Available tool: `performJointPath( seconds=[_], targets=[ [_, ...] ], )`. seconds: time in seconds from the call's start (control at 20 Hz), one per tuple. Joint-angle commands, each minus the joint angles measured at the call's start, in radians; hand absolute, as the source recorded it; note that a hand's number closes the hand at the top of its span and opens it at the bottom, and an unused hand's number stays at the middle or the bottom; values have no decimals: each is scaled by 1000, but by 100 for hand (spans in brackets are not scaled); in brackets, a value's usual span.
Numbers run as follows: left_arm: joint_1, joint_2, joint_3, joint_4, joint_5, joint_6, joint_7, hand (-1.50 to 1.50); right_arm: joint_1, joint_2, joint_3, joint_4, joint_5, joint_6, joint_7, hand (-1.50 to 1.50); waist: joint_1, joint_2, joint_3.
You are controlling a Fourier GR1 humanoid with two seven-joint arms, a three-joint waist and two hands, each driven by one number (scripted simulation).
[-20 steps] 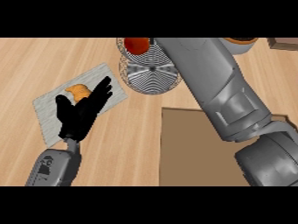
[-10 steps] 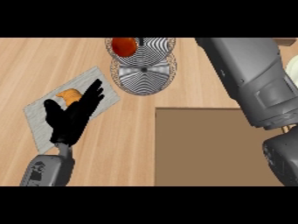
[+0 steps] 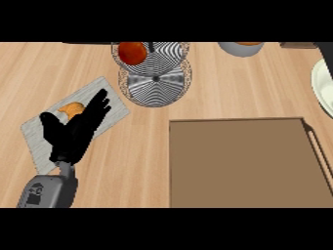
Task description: Pick the tomato from the tray and place it in the tiered basket
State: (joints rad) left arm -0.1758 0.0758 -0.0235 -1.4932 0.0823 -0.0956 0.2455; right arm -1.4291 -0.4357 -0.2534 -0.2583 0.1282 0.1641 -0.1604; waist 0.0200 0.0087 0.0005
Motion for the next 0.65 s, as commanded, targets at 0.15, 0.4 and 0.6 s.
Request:
performJointPath(
  seconds=[0.15, 0.4, 0.6],
  targets=[
    [-37, -4, -3, -20, 5, 6, 54, 0, 90, -242, -9, 8, -9, 315, -76, -150, 2, 3, 1],
    [-45, -19, -10, 26, -8, 4, 6, 0, 140, -373, -28, 28, -12, 432, -133, -150, 9, 9, 1],
    [-35, -28, -25, -23, -18, 19, 23, 0, 185, -450, -38, 48, -6, 477, -200, -150, 27, 13, 2]
  ],
)
